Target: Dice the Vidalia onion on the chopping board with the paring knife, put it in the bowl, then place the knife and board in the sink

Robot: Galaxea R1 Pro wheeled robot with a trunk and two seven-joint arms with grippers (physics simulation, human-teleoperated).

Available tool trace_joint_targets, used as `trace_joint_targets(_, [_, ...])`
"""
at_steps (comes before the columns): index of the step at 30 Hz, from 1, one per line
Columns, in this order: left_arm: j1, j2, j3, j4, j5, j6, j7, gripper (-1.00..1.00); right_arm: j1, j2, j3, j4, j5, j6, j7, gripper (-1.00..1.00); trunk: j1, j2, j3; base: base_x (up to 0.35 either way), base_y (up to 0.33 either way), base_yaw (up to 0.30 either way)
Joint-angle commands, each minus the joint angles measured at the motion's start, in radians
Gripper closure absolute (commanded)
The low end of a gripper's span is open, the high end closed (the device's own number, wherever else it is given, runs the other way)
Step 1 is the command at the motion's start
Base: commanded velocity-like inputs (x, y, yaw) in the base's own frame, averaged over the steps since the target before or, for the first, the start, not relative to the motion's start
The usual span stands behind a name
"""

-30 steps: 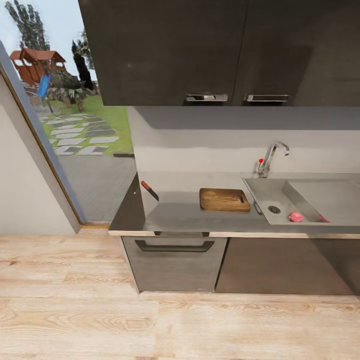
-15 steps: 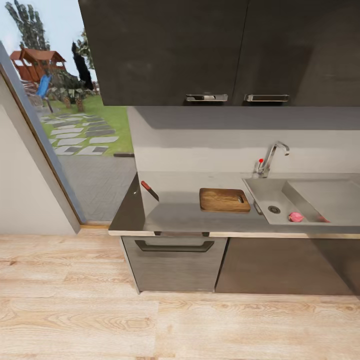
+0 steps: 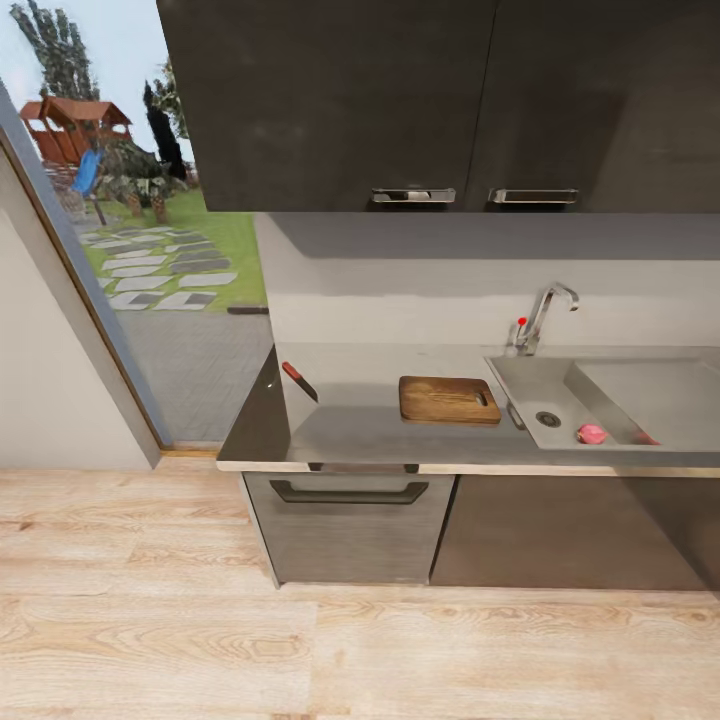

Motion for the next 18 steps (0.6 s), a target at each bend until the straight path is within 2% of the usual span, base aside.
trace_joint_targets(1, [0.0, 0.0, 0.001, -0.001, 0.004, -0.001, 0.0, -1.0, -0.001, -0.001, 0.015, 0.003, 0.01, -0.003, -0.005, -1.0, 0.001, -0.002, -0.002, 0.0, 0.0, 0.0])
trace_joint_targets(2, [0.0, 0.0, 0.001, -0.001, 0.004, -0.001, 0.0, -1.0, -0.001, -0.003, 0.037, 0.005, 0.008, -0.003, -0.005, -1.0, 0.001, -0.002, -0.002, 0.0, 0.0, 0.0])
trace_joint_targets(6, [0.0, 0.0, 0.001, -0.001, 0.004, -0.001, 0.0, -1.0, -0.001, -0.008, 0.048, 0.008, 0.008, -0.004, -0.004, -1.0, 0.001, -0.002, -0.002, 0.0, 0.0, 0.0])
trace_joint_targets(9, [0.0, 0.0, 0.001, 0.0, 0.004, -0.001, 0.0, -1.0, -0.001, -0.032, 0.059, 0.013, 0.009, -0.002, -0.006, -1.0, 0.001, -0.002, -0.002, 0.0, 0.0, 0.0])
trace_joint_targets(13, [0.0, 0.0, 0.001, 0.0, 0.004, -0.001, 0.0, -1.0, -0.001, -0.038, 0.063, 0.015, 0.003, 0.008, -0.004, -1.0, 0.001, -0.002, -0.002, 0.0, 0.0, 0.0])
trace_joint_targets(15, [0.0, 0.0, 0.001, -0.001, 0.004, -0.001, 0.0, -1.0, -0.001, -0.04, 0.068, 0.015, -0.02, 0.015, -0.005, -1.0, 0.001, -0.002, -0.002, 0.0, 0.0, 0.0])
trace_joint_targets(17, [0.0, 0.0, 0.001, -0.001, 0.004, -0.002, 0.0, -1.0, -0.001, -0.041, 0.093, 0.014, -0.063, 0.024, -0.006, -1.0, 0.001, -0.002, -0.002, 0.0, 0.0, 0.0])
trace_joint_targets(18, [0.0, 0.0, 0.001, -0.001, 0.004, -0.002, 0.0, -1.0, -0.001, -0.041, 0.127, 0.013, -0.102, 0.028, -0.005, -1.0, 0.001, -0.002, -0.002, 0.0, 0.0, 0.0])
